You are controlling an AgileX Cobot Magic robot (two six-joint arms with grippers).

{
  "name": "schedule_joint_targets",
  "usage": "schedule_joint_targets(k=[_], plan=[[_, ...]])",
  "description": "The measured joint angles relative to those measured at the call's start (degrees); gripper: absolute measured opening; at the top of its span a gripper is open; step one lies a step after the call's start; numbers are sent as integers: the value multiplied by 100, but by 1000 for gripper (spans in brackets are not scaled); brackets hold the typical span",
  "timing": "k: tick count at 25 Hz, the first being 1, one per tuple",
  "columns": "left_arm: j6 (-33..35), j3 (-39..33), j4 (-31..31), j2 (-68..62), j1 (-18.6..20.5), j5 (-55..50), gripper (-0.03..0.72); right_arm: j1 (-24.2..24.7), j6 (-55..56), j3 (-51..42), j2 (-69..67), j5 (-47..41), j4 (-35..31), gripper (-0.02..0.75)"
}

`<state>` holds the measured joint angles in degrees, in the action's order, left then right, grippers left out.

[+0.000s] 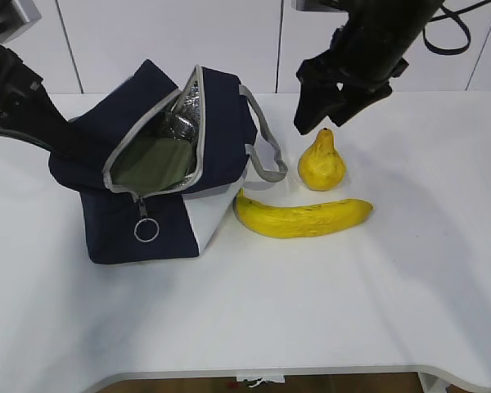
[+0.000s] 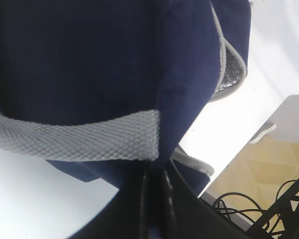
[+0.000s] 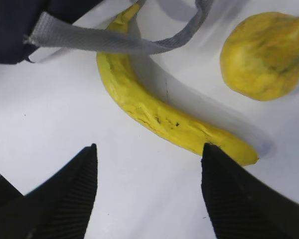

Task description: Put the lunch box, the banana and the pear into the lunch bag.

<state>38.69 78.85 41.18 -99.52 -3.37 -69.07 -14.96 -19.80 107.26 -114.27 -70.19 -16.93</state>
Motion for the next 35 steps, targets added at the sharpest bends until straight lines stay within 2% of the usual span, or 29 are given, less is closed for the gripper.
schedule_joint_targets(k=[6,17,35], plan=[[0,0,-8,0,0,0,-6,0,-756,-709,276,-24,108,493],[0,0,-23,0,0,-4,-6,-274,-3308,-796,91,60,71,493],[0,0,-107,0,0,-13,-6,-438,-4066,-796,-726,510,152,493]])
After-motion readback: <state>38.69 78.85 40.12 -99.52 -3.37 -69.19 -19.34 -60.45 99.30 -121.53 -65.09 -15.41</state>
